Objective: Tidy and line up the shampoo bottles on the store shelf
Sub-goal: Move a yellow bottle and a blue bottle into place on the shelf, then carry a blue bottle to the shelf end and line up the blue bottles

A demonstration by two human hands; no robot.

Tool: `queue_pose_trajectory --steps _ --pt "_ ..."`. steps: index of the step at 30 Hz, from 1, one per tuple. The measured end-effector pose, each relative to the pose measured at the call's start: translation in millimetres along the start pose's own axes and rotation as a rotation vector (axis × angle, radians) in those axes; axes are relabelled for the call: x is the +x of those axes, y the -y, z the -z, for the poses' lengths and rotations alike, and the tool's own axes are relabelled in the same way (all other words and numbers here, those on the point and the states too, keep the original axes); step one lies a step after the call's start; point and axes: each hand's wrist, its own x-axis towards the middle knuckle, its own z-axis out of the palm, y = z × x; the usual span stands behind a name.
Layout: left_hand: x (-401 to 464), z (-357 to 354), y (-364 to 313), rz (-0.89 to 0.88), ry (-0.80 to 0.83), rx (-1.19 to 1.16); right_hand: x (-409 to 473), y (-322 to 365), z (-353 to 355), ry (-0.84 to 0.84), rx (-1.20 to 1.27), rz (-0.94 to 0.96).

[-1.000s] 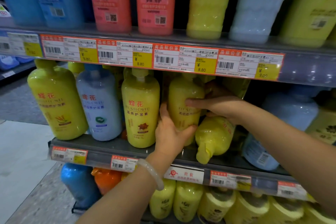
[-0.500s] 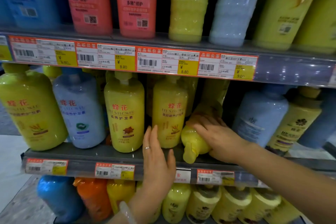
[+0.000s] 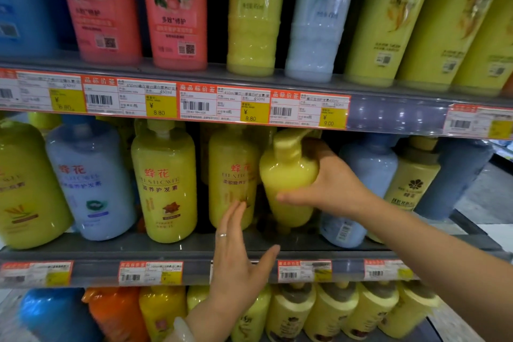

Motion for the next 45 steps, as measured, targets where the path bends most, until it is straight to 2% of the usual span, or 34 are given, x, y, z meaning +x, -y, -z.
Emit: queue_pose_trajectory --steps 4,7,11,14,20,26,29,32,35,38,40,42,45 --pt "22.0 -16.2 -25.8 -0.017 0.016 -0.006 6.7 7.0 3.0 -0.023 0.331 -0.210" --pt "37.2 -29.9 -39.0 0.153 0.094 0.007 7.8 9.4 1.2 -0.023 0.257 -0.258" --pt "43.4 -43.8 -37.8 0.306 0.069 -0.027 -1.6 2.9 0.5 0.036 0.038 -0.236" --pt "40.9 -45.3 -34.5 0.334 0.052 -0.050 -18.0 -22.4 -13.5 0.047 0.174 -0.242" --pt "42.7 -44.4 -27.4 0.298 0.075 -0.004 -38.5 -57.7 -50.5 0.058 0.420 -0.329" --pt "48.4 -36.9 -22.4 0.248 0.147 -0.001 -27.2 -64.5 -57.1 0.015 0.598 -0.246" --pt "40.2 -16.0 -20.9 0.173 0.126 0.137 -28.5 -65.4 -59.5 -0.029 0.568 -0.230" --pt "26.6 5.3 -14.2 0.101 -0.116 0.149 -33.9 -63.9 -70.1 -0.153 0.395 -0.224" --pt "26.8 8.3 -7.5 0.137 -0.302 0.034 -36.5 -61.6 -73.9 -0.172 0.304 -0.232" --pt "30.9 0.8 -9.5 0.185 -0.303 -0.050 -30.4 -58.9 -74.1 -0.126 0.358 -0.237" --pt "28.2 -5.7 -12.3 0.010 -0.345 -0.048 -27.3 -53.3 -80.3 -0.202 0.319 -0.285" --pt "24.2 -14.4 -14.2 -0.134 -0.317 -0.038 -24.0 -44.3 -88.1 -0.298 0.227 -0.352" --pt "21.2 -25.5 -15.0 -0.192 -0.248 -0.079 -20.8 -36.0 -93.3 -0.335 0.178 -0.388"
